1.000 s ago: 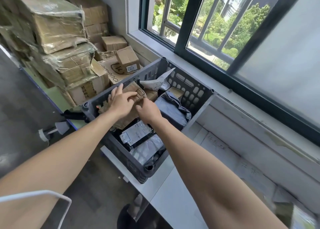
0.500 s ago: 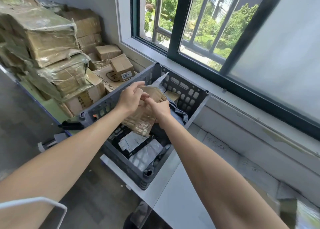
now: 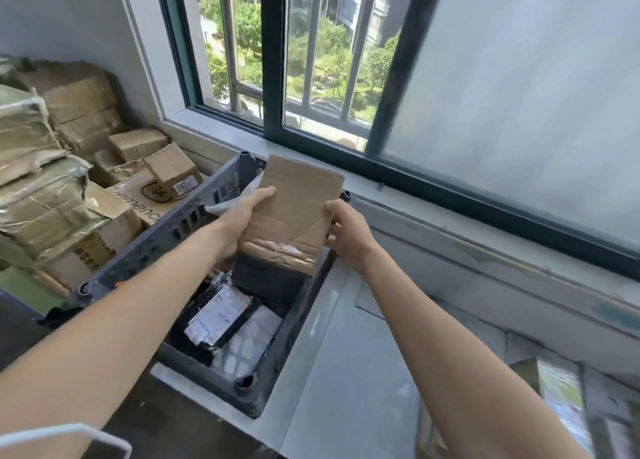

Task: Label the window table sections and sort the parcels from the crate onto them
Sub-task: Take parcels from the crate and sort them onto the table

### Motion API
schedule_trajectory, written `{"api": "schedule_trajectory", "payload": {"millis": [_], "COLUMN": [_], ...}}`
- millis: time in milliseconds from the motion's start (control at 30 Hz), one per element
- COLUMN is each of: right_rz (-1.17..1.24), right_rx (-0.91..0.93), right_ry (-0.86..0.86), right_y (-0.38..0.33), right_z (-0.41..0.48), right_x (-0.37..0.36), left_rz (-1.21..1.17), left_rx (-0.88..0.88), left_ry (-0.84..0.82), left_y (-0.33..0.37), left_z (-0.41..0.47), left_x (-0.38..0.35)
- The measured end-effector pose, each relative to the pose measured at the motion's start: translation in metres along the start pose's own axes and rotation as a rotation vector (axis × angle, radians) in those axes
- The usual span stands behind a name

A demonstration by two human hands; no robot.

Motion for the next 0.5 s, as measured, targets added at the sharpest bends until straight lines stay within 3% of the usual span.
{"api": "schedule_trajectory", "payload": {"millis": [100,200,267,500], "right_rz": [0.126,-0.009,-0.103,-0.157], "right_rx": [-0.064,0.017,0.077,0.109], "right_ry": [0.143,0.335,0.411,0.465], "right_y": [0.005,-0.003,-0.012,-0.028], "right_z": [0.001,-0.003,-0.011,-0.043], "right_x": [0.031,0.069,0.09,0.135], "left_rz": [-0.079,-0.159,-0.092,0.031], "left_rx": [-0.071,-0.104,-0.114,-0.151], "left_ry": [-0.122,-0.159,-0.178,-0.214], "left_y": [0.013,0.023,0.02,0.004], "left_z": [-0.003,-0.005,-0.006,-0.022], "left_x": [-0.032,-0.065,-0.086,-0.151]}}
Point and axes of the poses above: each hand's wrist, its own z-axis towards the middle knuckle, its own x-axis out of the back of the hand, y = z × x, the point moved 8 cm from there along z, towards the middle knuckle, and after that the axes turned 12 degrees about y, right-handed, at the moved point
